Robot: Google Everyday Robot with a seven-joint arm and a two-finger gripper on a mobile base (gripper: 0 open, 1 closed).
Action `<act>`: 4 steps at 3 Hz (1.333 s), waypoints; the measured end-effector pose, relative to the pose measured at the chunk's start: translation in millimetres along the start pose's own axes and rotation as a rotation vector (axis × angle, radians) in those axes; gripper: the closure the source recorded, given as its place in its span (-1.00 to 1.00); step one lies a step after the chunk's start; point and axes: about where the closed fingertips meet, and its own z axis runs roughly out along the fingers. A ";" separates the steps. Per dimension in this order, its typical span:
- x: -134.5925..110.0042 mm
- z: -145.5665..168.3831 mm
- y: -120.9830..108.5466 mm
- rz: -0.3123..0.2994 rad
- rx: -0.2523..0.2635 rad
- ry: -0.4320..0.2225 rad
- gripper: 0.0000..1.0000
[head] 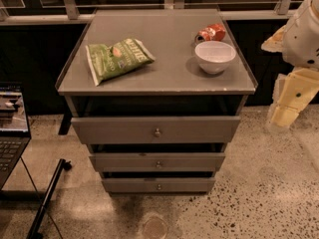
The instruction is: Open bottom drawer
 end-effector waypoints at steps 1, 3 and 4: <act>0.0 -0.1 0.1 0.000 0.001 0.000 -1.00; -3.9 -16.0 47.4 -0.007 0.095 -0.057 -1.00; 5.0 0.0 89.6 0.076 0.130 -0.154 -1.00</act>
Offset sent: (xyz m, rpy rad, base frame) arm -0.0243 0.0050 0.0085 -0.0378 -0.0634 0.0021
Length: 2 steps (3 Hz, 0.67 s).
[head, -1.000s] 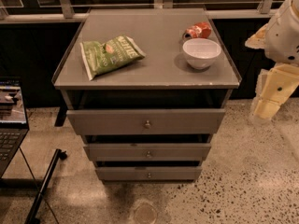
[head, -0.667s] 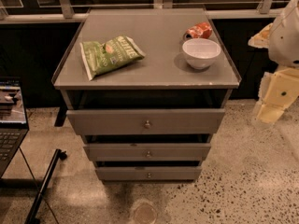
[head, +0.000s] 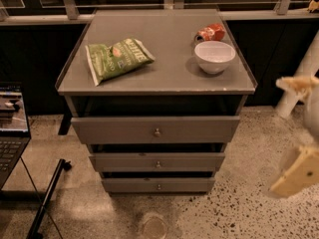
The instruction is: Open bottom drawer
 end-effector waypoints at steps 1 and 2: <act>38.6 61.4 36.4 0.092 -0.038 -0.113 -1.00; 58.9 164.0 84.8 0.226 -0.160 -0.273 -1.00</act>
Offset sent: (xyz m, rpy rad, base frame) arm 0.0804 -0.0012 -0.4634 0.9334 0.0996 -0.3828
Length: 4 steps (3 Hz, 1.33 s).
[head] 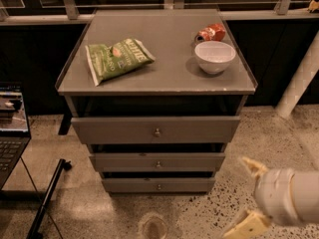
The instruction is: Open bottom drawer
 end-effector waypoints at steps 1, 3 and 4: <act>29.4 46.6 14.6 0.111 -0.052 -0.062 -0.64; 29.6 46.3 14.5 0.114 -0.051 -0.062 0.29; 29.7 46.4 14.4 0.114 -0.051 -0.062 0.78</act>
Offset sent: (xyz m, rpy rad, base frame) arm -0.0045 0.0121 -0.0543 0.1095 0.0597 -0.0387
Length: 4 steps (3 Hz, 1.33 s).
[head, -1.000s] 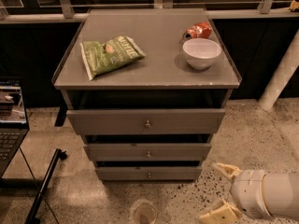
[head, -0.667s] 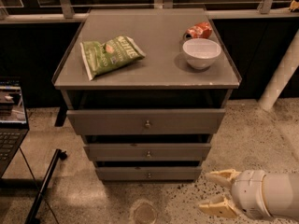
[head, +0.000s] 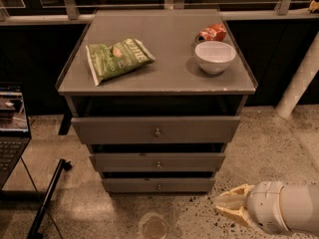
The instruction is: Open bottom drawer
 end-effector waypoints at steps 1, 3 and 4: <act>10.9 16.5 -7.4 0.014 0.033 -0.063 1.00; 35.9 75.2 -89.4 0.074 0.276 -0.307 1.00; 69.2 121.4 -126.1 0.151 0.316 -0.327 1.00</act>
Offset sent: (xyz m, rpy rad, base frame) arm 0.1003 -0.0413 -0.1714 0.4019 -0.3027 -0.3333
